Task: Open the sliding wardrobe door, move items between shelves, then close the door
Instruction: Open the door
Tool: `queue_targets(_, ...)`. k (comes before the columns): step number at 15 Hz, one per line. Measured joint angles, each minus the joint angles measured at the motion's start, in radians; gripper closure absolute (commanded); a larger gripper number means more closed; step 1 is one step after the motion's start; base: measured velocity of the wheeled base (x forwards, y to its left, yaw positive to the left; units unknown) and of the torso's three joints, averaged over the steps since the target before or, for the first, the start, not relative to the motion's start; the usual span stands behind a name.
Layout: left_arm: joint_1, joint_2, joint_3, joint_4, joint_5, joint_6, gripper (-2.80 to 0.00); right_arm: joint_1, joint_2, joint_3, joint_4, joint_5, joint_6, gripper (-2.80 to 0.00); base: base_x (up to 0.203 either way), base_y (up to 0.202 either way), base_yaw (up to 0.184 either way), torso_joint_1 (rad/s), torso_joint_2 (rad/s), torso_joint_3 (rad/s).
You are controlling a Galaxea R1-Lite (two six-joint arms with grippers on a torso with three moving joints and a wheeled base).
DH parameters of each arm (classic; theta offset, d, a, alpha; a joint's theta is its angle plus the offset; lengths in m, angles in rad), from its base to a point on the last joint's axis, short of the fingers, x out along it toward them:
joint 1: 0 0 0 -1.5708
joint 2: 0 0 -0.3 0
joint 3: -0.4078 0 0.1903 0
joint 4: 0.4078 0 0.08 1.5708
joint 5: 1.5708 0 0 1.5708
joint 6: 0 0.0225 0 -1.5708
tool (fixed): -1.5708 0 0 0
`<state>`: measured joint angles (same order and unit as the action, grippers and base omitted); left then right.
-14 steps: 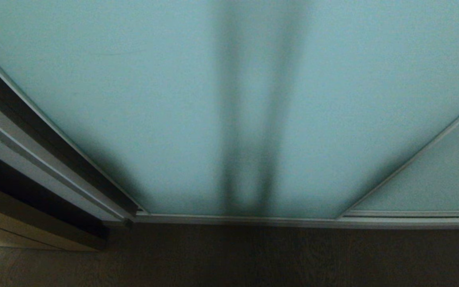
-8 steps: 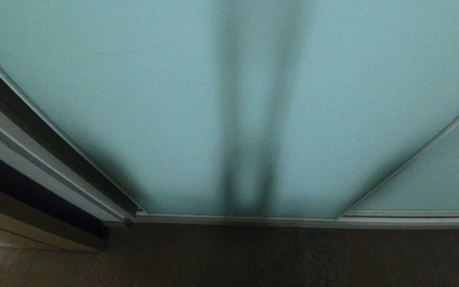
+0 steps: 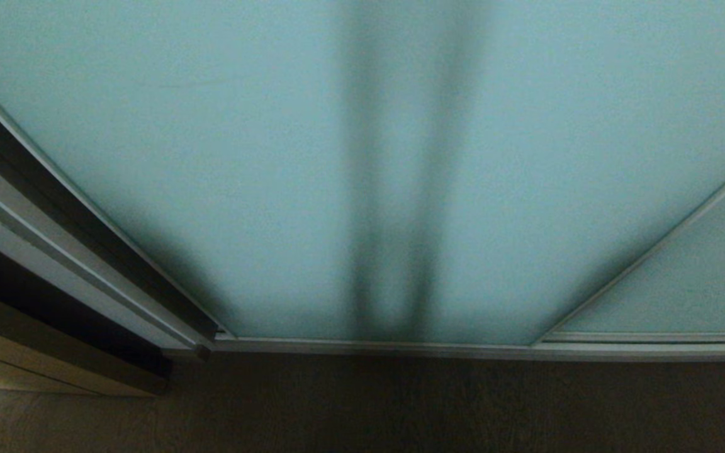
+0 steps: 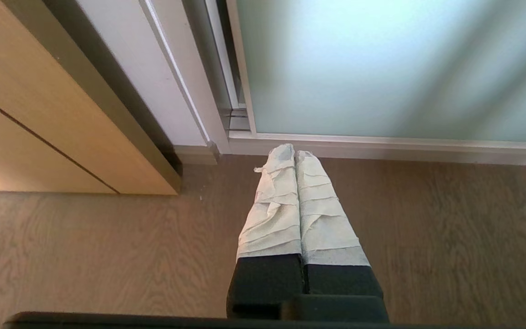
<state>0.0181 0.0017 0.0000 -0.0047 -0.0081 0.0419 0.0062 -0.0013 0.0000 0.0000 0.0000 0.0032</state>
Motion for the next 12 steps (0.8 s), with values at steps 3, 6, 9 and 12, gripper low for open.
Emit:
queue_targets(3, 0.000, 0.000, 0.000, 0.000, 0.002, -0.012, 0.00, 0.000, 0.000, 0.000, 0.000, 0.000, 0.000, 0.00, 0.000, 0.000, 0.000, 0.000, 0.00, 0.000)
queue_targets(6, 0.000, 0.000, 0.000, 0.000, 0.003, -0.013, 0.00, 0.001, 0.000, 0.000, 0.000, 0.000, 0.000, 0.00, 0.000, 0.000, 0.000, 0.000, 0.00, 0.000)
queue_targets(9, 0.000, 0.000, -0.010, -0.043, 0.010, -0.010, 0.00, 0.001, 0.000, 0.000, 0.000, 0.000, 0.000, 0.00, 0.000, 0.000, 0.000, 0.000, 0.00, 0.000)
queue_targets(12, 0.001, 0.005, -0.134, -0.091, 0.010, 0.015, 0.00, 0.000, 0.000, 0.000, 0.000, 0.000, 0.000, 0.00, 0.000, 0.000, 0.000, 0.000, 0.00, 0.000)
